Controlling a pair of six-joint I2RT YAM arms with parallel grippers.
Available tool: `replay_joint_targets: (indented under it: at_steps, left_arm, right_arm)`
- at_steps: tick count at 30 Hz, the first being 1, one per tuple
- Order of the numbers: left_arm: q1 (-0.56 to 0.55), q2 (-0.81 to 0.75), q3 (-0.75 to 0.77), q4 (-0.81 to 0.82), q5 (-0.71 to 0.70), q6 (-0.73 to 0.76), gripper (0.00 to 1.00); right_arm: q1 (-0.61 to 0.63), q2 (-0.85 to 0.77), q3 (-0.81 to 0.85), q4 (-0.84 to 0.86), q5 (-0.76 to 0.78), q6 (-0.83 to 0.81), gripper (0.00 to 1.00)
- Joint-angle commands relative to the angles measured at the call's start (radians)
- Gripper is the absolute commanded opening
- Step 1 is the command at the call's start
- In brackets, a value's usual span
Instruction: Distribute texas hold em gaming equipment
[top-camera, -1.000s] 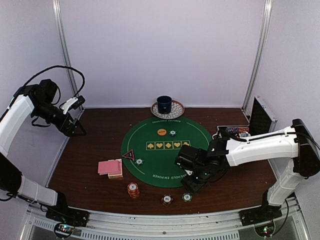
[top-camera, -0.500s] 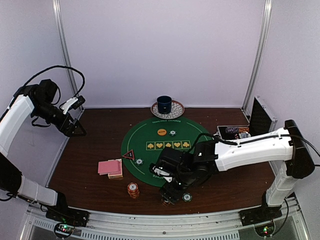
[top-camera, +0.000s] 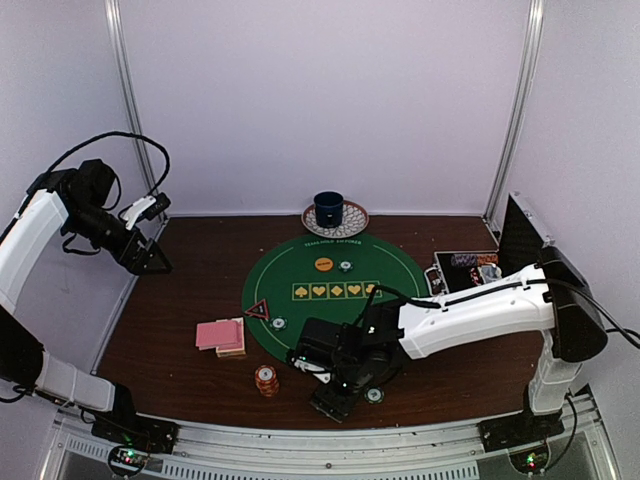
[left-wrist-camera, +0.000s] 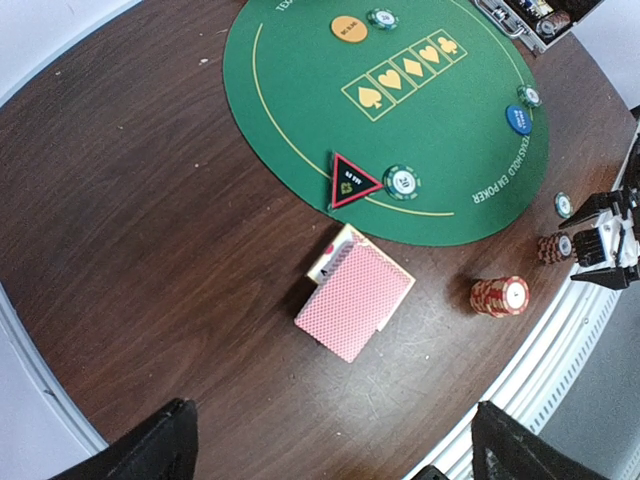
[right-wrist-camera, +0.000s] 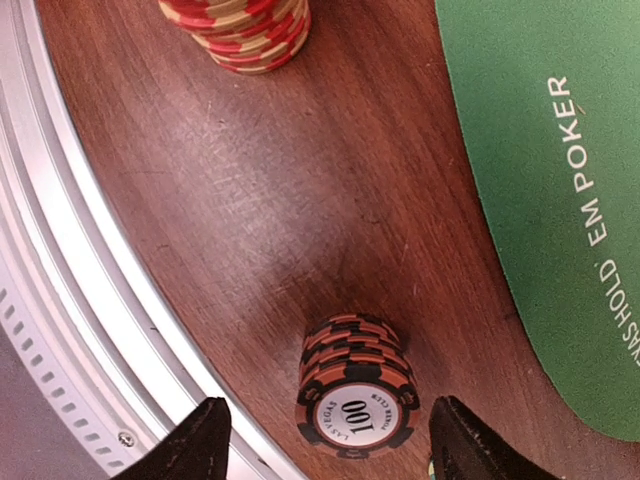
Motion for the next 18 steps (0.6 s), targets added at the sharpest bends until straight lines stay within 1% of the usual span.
replay_joint_targets:
  at_steps: [1, 10, 18]
  left_arm:
    - [-0.001, -0.025, 0.015, -0.007, 0.013, 0.016, 0.98]
    - [-0.002, -0.027, 0.018, -0.007, 0.016, 0.018, 0.98]
    - [-0.002, -0.019, 0.019, -0.006, 0.016, 0.018, 0.98]
  right_arm:
    - [0.007, 0.020, 0.026, 0.004, 0.004, -0.007, 0.70]
    - [0.005, 0.039, 0.029, 0.007, 0.002, -0.010, 0.64]
    - [0.006, 0.031, 0.019, 0.018, 0.013, -0.008, 0.47]
